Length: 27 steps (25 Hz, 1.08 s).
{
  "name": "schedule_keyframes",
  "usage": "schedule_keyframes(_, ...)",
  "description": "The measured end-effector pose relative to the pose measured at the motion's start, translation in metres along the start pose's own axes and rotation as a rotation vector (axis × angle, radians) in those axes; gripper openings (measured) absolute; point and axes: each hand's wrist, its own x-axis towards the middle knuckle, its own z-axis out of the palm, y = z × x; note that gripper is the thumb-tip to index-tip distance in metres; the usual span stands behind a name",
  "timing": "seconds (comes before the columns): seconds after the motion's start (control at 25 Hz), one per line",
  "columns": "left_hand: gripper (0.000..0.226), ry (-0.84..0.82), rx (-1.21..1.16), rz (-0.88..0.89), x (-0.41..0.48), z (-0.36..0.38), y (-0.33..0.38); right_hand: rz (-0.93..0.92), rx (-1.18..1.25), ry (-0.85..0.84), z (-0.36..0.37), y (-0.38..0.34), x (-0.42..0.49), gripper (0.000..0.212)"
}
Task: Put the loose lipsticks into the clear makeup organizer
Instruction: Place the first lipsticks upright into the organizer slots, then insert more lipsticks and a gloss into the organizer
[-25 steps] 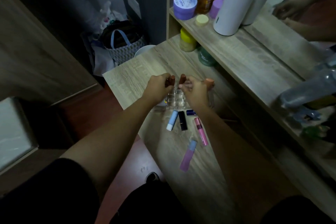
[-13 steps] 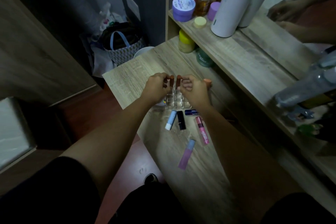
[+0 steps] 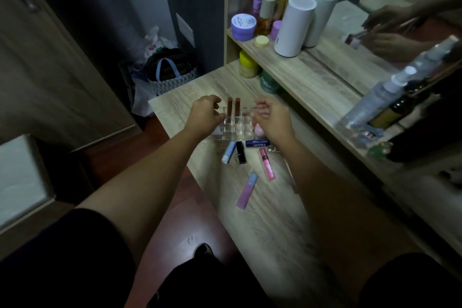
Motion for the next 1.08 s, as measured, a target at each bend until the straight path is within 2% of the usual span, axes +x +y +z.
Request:
schedule_keyframes(0.36, 0.042, -0.107, -0.045, -0.053, -0.069, 0.048, 0.011, 0.072, -0.033, 0.013, -0.025, 0.058, -0.07, 0.03)
schedule_keyframes(0.52, 0.036, -0.153, -0.033, -0.055, -0.092, 0.071, 0.013, 0.205, -0.051, -0.01, -0.027, 0.087, -0.097, 0.028)
schedule_keyframes(0.72, 0.029, -0.234, -0.037, -0.136, -0.116, 0.099, 0.013, 0.101, -0.286, 0.029, -0.033, 0.101, -0.11, 0.025)
schedule_keyframes(0.84, 0.041, -0.315, 0.043, -0.184, -0.123, 0.114, 0.011, 0.021, -0.438, -0.028, -0.033, 0.096, -0.09, 0.034)
schedule_keyframes(1.08, 0.035, -0.293, 0.081, -0.163, -0.118, 0.123, 0.003, 0.07, -0.721, -0.2, -0.024, 0.101, -0.036, 0.029)
